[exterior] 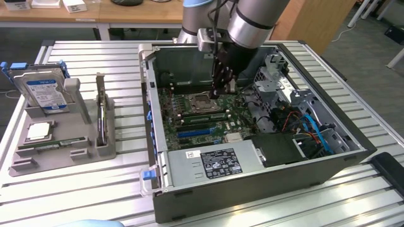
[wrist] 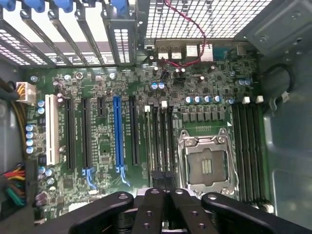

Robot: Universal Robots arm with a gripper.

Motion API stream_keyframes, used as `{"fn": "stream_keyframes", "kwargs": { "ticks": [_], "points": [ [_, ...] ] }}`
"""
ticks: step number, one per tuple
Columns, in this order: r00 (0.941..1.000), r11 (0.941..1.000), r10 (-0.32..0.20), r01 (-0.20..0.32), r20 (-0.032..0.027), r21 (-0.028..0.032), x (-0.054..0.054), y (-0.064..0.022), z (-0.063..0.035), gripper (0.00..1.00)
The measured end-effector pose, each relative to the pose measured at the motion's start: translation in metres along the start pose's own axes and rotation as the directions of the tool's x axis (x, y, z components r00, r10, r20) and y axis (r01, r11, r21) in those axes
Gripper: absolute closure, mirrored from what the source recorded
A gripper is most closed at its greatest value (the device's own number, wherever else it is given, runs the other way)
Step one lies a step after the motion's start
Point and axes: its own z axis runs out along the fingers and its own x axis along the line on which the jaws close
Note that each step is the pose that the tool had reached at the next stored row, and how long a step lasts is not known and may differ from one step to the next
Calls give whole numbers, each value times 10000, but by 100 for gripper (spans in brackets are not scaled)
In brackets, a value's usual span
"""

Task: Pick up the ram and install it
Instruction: 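Press down the ram until it locks into place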

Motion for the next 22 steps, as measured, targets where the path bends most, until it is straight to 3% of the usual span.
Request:
{"fn": "stream_keyframes", "kwargs": {
  "ticks": [8,22],
  "points": [
    [10000,10000,-2,2,30,-38,1,-38,-168,90],
    [10000,10000,-1,1,40,-57,2,-42,-183,90]
  ]
}}
